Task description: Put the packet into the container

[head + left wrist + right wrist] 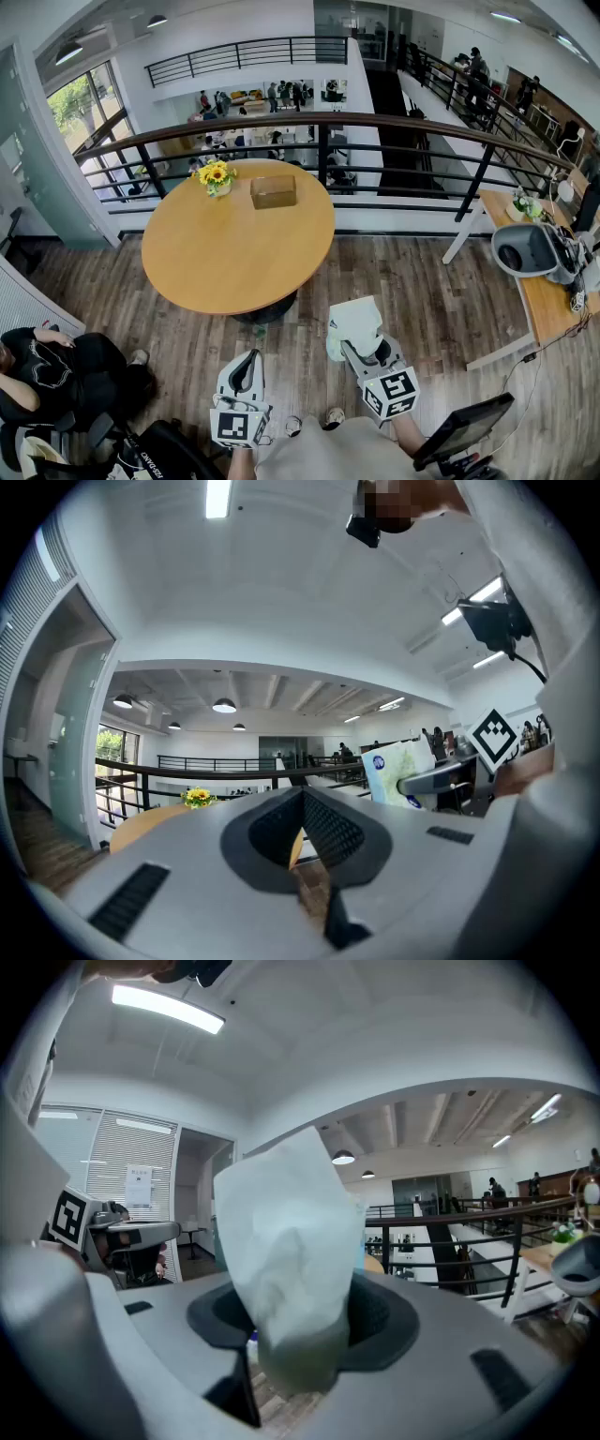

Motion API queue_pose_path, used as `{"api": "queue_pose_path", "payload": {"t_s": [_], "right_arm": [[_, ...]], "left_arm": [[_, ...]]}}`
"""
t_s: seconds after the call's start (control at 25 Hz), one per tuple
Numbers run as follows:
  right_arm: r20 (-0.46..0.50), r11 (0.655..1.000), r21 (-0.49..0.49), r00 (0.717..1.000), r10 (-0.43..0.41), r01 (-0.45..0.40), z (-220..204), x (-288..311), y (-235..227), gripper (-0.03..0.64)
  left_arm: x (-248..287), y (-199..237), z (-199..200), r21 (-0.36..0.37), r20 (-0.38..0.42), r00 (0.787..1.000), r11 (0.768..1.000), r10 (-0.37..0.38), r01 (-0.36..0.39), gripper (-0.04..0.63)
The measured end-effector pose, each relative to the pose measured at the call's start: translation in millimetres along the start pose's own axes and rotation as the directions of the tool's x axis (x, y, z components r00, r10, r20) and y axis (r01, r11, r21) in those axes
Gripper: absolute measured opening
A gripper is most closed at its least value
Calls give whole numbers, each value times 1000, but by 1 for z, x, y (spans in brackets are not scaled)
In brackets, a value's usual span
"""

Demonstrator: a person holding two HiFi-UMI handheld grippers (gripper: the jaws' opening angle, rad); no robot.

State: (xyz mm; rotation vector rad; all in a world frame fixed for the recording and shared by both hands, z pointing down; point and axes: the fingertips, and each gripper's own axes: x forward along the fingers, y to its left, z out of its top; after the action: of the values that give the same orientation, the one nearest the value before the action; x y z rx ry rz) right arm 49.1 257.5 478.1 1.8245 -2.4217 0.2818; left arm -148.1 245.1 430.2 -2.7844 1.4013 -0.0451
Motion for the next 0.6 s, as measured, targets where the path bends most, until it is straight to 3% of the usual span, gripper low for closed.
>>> {"api": "queue_pose_path", "payload": {"t_s": [0.16, 0.4, 0.6], "right_arm": [[25, 1000, -16, 999, 26, -26, 10, 8, 9, 222], [20, 999, -37, 1000, 18, -17, 17, 10, 13, 222], [36, 1000, 6, 999, 19, -19, 16, -1, 9, 222]], "left_arm": [[-9, 12, 8, 81, 17, 1000, 996, 19, -21, 5], [-11, 16, 8, 67, 20, 1000, 998, 14, -16, 5], [-9, 7, 7, 68, 13, 1000, 998, -3, 2, 5]]}}
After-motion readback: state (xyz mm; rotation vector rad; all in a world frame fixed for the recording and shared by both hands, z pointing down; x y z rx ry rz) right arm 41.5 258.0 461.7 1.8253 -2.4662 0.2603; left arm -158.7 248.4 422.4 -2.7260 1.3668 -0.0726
